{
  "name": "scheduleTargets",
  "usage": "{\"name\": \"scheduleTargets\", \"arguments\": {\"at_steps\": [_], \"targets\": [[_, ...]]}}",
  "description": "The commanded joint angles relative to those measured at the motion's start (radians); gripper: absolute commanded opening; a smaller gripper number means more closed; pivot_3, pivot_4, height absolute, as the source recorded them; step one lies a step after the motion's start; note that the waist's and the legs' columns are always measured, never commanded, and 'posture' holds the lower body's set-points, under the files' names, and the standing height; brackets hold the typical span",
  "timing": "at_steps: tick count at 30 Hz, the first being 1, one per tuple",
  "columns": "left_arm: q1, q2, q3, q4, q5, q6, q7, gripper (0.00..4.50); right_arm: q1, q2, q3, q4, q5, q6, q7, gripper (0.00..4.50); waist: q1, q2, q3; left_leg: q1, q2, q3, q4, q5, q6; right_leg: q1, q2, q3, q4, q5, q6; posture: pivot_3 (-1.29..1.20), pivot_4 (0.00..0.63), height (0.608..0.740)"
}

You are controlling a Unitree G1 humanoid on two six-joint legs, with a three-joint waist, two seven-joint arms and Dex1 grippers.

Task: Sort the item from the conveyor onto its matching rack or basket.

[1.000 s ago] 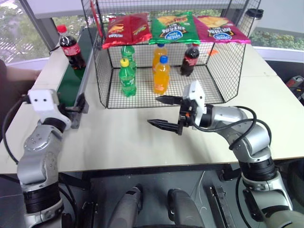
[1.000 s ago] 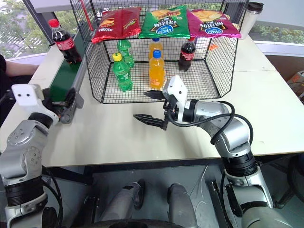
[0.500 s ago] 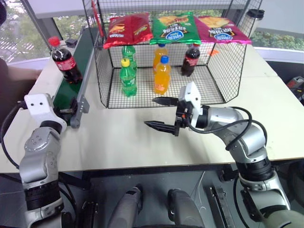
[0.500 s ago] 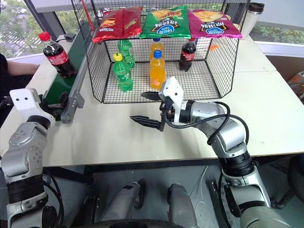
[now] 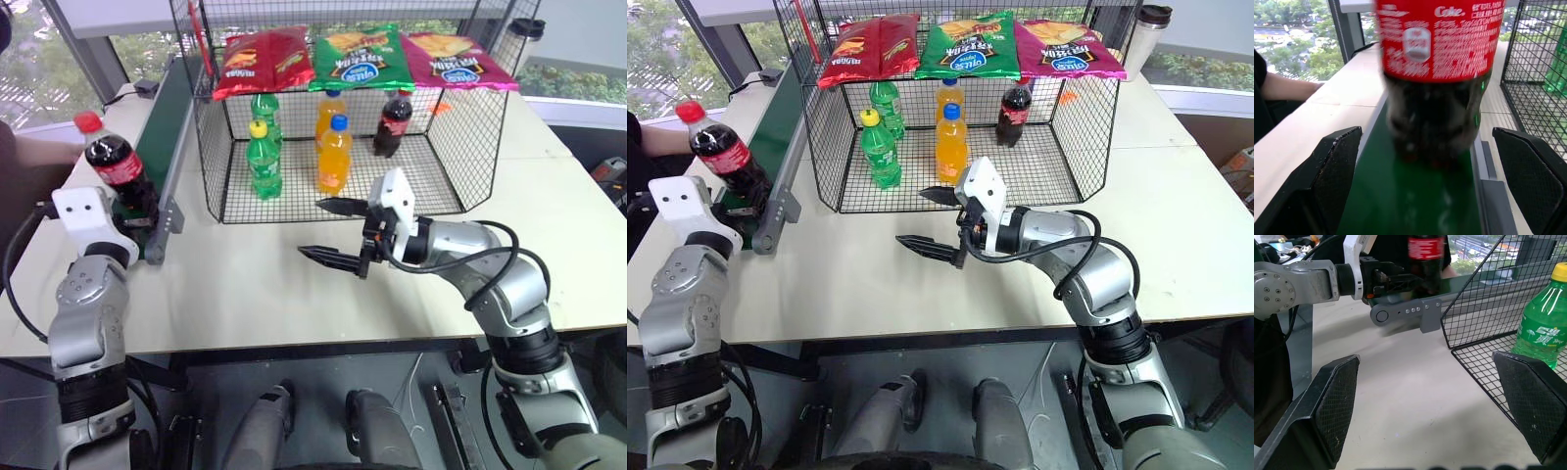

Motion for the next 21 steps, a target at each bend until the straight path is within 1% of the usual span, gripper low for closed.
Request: {"name": "scheduleTargets", "arguments": {"at_steps": [1,3,6,7,8,10,12,15,18,21], "targets": [[-0.015,0.010,0.007,-0.010,0.002,-0.029,0.001,4.50,0.001,-0.001,-0.013,-0.035,0.002,-0.015,-0.002,4.49,0.000,0.000,0.000,0.000,0.000,0.000,0.000,0.000,0.000,0.000,0.000,0.000,0.000,0.000,0.000,0.00,0.150,0.738],[-0.015,0.011,0.003,-0.007,-0.001,-0.041,-0.012,4.50,0.001,-0.004,-0.014,-0.034,0.001,-0.015,-0.003,4.49,0.000,0.000,0.000,0.000,0.000,0.000,0.000,0.000,0.000,0.000,0.000,0.000,0.000,0.000,0.000,0.00,0.150,0.738],[-0.016,0.000,0.007,-0.007,-0.028,-0.076,-0.041,3.70,-0.002,-0.007,-0.016,-0.031,0.001,-0.014,-0.004,4.50,0.001,0.000,0.000,0.000,0.000,0.000,0.000,0.000,0.000,0.000,0.000,0.000,0.000,0.000,0.000,0.00,0.150,0.738],[-0.023,-0.005,0.015,-0.011,-0.046,-0.083,-0.049,3.26,-0.002,-0.009,-0.016,-0.029,-0.001,-0.015,-0.003,4.50,0.002,0.000,0.000,0.000,0.000,0.000,0.000,0.000,0.000,0.000,0.000,0.000,0.000,0.000,0.000,0.00,0.150,0.738],[-0.034,-0.012,0.027,-0.017,-0.067,-0.099,-0.055,2.93,-0.003,-0.011,-0.016,-0.027,-0.003,-0.016,-0.003,4.50,0.003,0.000,0.000,0.000,0.000,0.000,0.000,0.000,0.000,0.000,0.000,0.000,0.000,0.000,0.000,0.00,0.150,0.738],[-0.067,-0.021,0.059,-0.035,-0.124,-0.090,-0.050,2.91,-0.005,-0.014,-0.015,-0.025,-0.007,-0.019,-0.002,4.50,0.004,-0.001,0.000,0.000,0.000,0.000,0.000,0.000,0.000,0.000,0.000,0.000,0.000,0.000,0.000,0.00,0.150,0.738],[-0.103,-0.004,0.063,-0.043,-0.146,-0.080,-0.053,2.91,-0.007,-0.016,-0.019,-0.026,-0.006,-0.018,0.000,4.50,0.003,-0.004,0.001,-0.001,0.000,-0.001,0.000,0.000,0.000,0.000,0.000,-0.001,0.000,0.000,0.000,0.00,0.150,0.738],[-0.139,0.021,0.053,-0.047,-0.170,-0.071,-0.073,2.91,-0.011,-0.016,-0.026,-0.030,0.000,-0.013,-0.002,4.50,0.001,-0.004,0.001,-0.001,0.000,-0.001,0.000,0.000,0.000,0.000,0.000,-0.001,0.000,0.000,0.000,0.00,0.150,0.738],[-0.158,0.060,-0.016,-0.064,-0.219,-0.007,-0.165,2.91,-0.031,-0.006,-0.058,-0.029,0.035,0.009,-0.013,4.50,-0.001,-0.004,0.001,-0.001,0.000,0.000,0.000,0.000,0.000,0.000,0.001,-0.001,0.000,0.000,0.001,0.00,0.150,0.738],[-0.116,0.099,-0.131,-0.092,-0.255,0.047,-0.323,2.91,-0.053,0.004,-0.093,-0.017,0.060,0.021,-0.032,4.50,-0.001,-0.004,0.001,-0.001,0.000,0.000,0.000,0.000,0.000,-0.001,0.001,-0.001,0.000,0.000,0.000,0.00,0.150,0.738]]}}
